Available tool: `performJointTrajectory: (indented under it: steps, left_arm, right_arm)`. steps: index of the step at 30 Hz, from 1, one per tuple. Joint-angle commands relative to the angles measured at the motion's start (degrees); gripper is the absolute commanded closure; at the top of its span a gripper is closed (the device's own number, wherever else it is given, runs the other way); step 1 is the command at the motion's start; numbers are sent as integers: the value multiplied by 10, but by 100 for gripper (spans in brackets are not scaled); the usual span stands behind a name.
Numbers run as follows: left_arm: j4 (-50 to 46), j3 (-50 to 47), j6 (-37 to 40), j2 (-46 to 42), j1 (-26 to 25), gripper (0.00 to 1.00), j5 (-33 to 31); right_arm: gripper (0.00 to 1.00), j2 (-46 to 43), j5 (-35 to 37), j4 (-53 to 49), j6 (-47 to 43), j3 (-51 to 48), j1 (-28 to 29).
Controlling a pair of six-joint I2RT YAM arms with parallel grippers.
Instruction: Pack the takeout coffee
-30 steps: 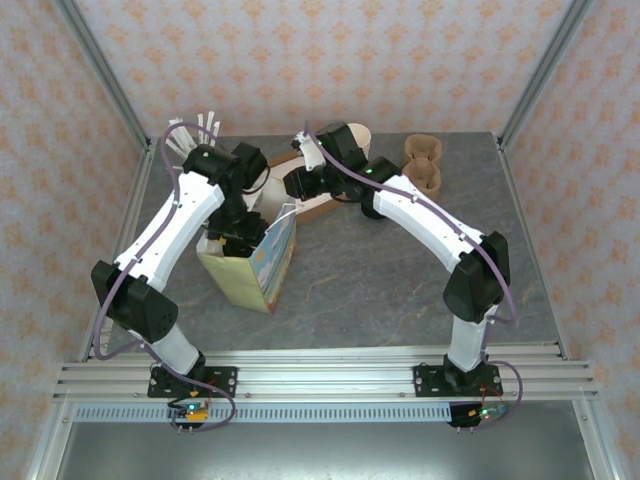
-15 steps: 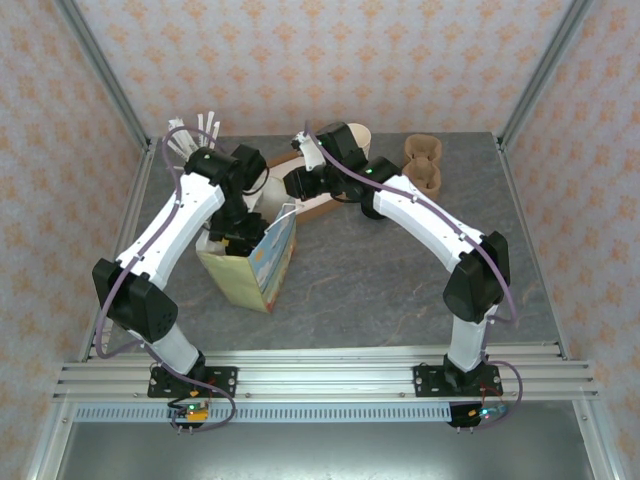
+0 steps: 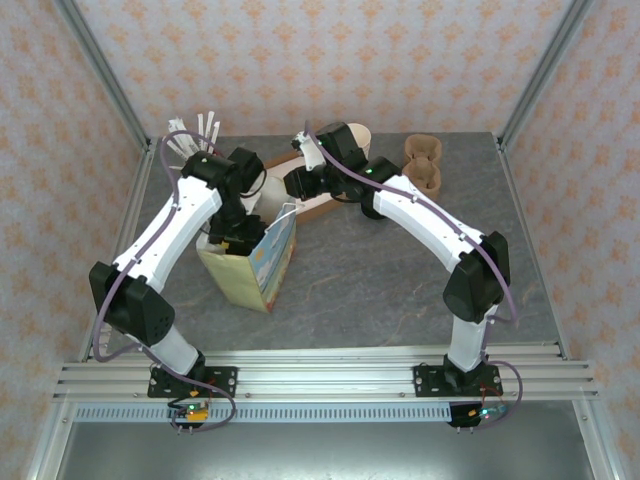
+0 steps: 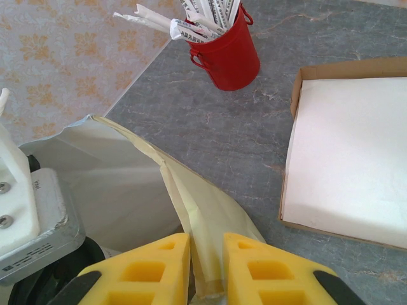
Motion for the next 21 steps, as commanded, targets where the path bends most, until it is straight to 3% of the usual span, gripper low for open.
performJointTrajectory:
  steps: [1,21]
  left_arm:
    - [-1,-10,23,-22,5,68,-1]
    - [3,-24,67,-17,5,68,-15]
  right_arm:
    - [79,-9,20,-17,-13,-5,4]
    - [79,-6,19,-23,-12,3,4]
